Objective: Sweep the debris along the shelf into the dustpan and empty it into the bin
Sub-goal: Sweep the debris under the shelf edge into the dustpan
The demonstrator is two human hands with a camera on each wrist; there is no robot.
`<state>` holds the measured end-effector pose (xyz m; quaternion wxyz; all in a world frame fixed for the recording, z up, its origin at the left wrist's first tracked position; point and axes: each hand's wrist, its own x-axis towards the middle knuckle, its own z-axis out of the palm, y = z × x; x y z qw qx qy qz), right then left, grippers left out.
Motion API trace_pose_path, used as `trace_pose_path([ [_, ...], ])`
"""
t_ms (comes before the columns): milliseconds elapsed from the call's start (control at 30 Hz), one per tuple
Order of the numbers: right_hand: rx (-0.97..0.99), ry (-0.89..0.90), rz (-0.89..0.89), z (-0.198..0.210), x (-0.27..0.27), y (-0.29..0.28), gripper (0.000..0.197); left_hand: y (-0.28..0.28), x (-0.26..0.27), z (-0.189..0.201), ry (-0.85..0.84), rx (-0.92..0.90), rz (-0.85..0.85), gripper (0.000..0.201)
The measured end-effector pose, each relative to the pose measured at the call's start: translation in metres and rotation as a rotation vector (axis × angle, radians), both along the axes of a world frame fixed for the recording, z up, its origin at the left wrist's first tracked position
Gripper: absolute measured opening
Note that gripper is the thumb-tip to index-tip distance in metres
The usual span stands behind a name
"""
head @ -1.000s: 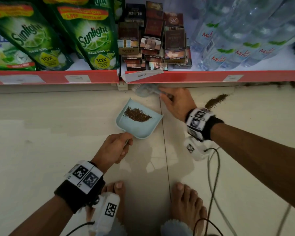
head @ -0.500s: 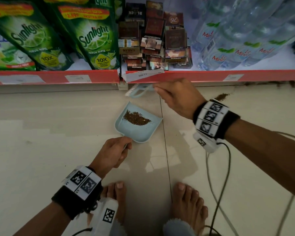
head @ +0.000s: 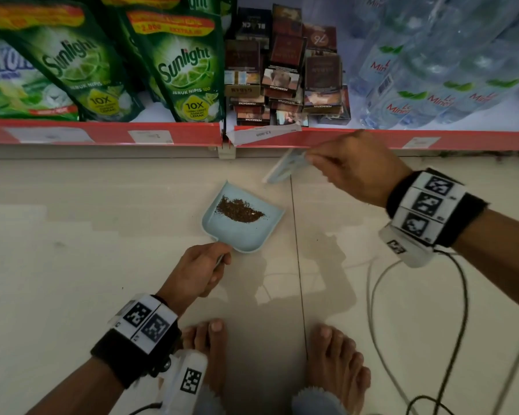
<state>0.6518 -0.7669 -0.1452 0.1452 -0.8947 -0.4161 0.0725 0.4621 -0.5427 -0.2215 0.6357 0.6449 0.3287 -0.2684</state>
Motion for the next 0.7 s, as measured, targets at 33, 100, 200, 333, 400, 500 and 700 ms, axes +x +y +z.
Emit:
trace_pose_path([
  [33,0.048,0.011,0.010,-0.003,-0.003,0.010,0.029,0.000,0.000,-0.001,-0.001,-0.004,-0.006,0.031],
  [100,0.098,0.046,0.014,-0.011,-0.008,0.031,0.031,-0.001,0.000,-0.002,-0.005,-0.011,-0.012,0.031],
  [200,0.023,0.091,0.008,-0.025,-0.008,0.052,0.035,-0.001,0.000,-0.003,-0.014,-0.017,-0.019,0.031],
  [333,-0.193,0.074,0.020,-0.026,0.002,0.031,0.037,-0.003,0.002,-0.004,-0.021,-0.013,-0.022,0.031],
  [400,-0.233,0.046,0.016,-0.017,0.007,0.002,0.033,-0.004,0.004,-0.004,-0.027,-0.014,-0.026,0.031],
  [500,-0.282,0.027,-0.062,0.000,0.012,-0.048,0.028,-0.007,0.008,-0.006,-0.025,-0.027,-0.024,0.032],
  [700,-0.037,0.063,-0.155,0.007,0.008,-0.074,0.032,-0.018,0.016,-0.006,-0.025,-0.032,-0.061,0.031],
])
